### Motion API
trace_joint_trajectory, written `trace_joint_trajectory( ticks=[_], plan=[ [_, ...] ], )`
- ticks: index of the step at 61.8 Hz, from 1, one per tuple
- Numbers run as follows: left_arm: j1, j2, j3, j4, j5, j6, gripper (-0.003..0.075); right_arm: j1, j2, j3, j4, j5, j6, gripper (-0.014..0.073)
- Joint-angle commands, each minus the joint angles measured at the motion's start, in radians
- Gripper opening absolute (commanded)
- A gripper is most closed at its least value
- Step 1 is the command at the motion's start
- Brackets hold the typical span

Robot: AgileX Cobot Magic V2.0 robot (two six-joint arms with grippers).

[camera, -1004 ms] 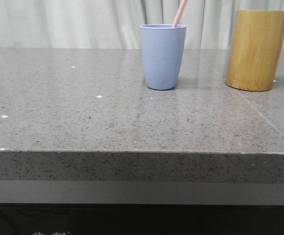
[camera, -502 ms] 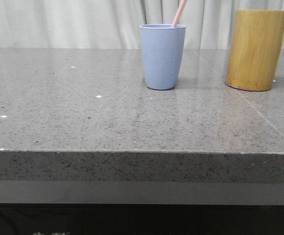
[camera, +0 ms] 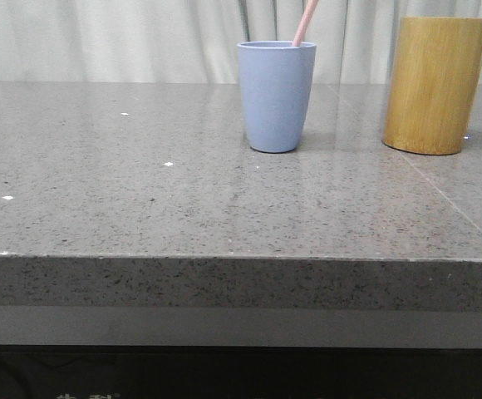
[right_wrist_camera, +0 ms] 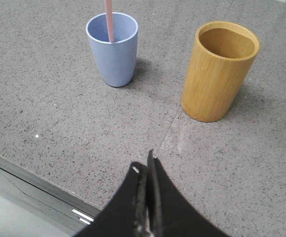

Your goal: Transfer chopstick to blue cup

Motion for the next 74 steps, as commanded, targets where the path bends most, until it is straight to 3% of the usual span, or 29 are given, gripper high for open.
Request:
trace_joint_trajectory(
  ticks=[1, 27, 46, 60, 69, 74],
  plan=[
    [0.000, -0.023, 0.014, -0.009, -0.079, -0.006, -0.0019, -0.004, 0.003, -0.025, 0.000, -0.067, -0.001, -0.0069],
    [0.000, -0.023, 0.014, -0.009, -0.079, -0.006, -0.0019, -0.018, -0.047, 0.012, -0.036, -0.093, -0.008, -0.0069],
    [0.000, -0.023, 0.014, -0.009, -0.079, -0.006, -0.0019, -0.144, -0.363, 0.469, 0.000, -0.544, -0.030, -0.0068],
    [0.000, -0.023, 0.014, -0.009, -0.079, -0.006, -0.0019, -0.150, -0.595, 0.804, 0.018, -0.789, -0.030, -0.0068],
    [0.000, -0.023, 0.014, -0.009, -0.079, -0.006, -0.0019, -0.150, -0.670, 0.933, 0.019, -0.897, -0.030, -0.0068],
    [0.000, -0.023, 0.014, -0.009, -0.079, -0.006, -0.0019, -0.154, -0.674, 0.926, 0.019, -0.863, -0.030, -0.0068]
  ],
)
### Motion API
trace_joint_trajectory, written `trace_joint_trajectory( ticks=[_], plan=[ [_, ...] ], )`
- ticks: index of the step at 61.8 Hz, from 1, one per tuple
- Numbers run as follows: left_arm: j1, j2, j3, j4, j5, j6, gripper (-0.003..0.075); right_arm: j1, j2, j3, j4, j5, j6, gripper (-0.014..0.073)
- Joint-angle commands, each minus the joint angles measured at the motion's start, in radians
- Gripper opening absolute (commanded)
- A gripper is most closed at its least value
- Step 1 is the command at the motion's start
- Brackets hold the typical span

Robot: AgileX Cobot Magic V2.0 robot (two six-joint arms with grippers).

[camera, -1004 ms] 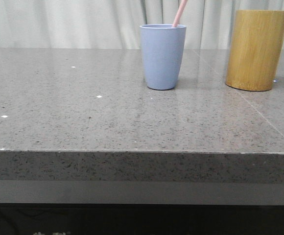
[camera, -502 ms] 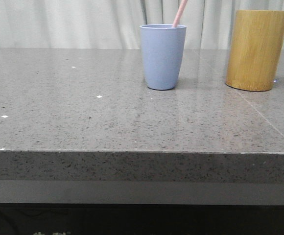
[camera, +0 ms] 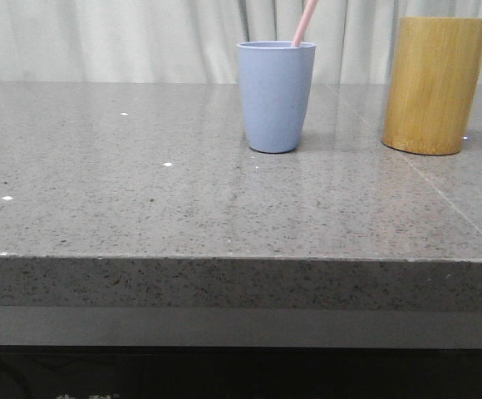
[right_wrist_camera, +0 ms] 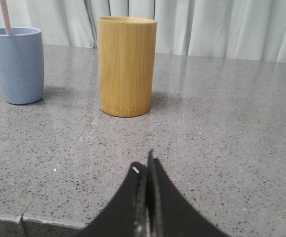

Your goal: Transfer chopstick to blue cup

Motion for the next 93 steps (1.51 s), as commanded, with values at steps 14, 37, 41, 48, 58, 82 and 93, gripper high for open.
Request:
trace_joint_trajectory(
  ticks=[14, 37, 41, 48, 58, 82, 93],
  plan=[
    [0.000, -0.023, 0.014, -0.009, -0.078, -0.006, -0.0019, -0.011, -0.023, -0.001, 0.010, -0.107, -0.011, -0.0068],
    [0.000, -0.023, 0.014, -0.009, -0.078, -0.006, -0.0019, -0.012, -0.024, -0.001, -0.040, -0.123, 0.054, -0.0068],
    [0.000, -0.023, 0.014, -0.009, -0.078, -0.006, -0.0019, -0.013, -0.024, -0.001, -0.121, -0.123, 0.165, -0.0068],
    [0.000, -0.023, 0.014, -0.009, -0.078, -0.006, -0.0019, -0.013, -0.024, -0.001, -0.233, -0.123, 0.317, -0.0068],
    [0.000, -0.023, 0.014, -0.009, -0.078, -0.006, -0.0019, -0.042, -0.024, -0.001, -0.230, -0.123, 0.318, -0.0068],
    [0.000, -0.023, 0.014, -0.009, -0.078, -0.006, -0.0019, -0.054, -0.024, -0.001, -0.230, -0.123, 0.318, -0.0068],
    [0.000, -0.023, 0.014, -0.009, -0.078, -0.006, -0.0019, -0.054, -0.023, -0.001, -0.230, -0.123, 0.318, -0.0068]
  ],
)
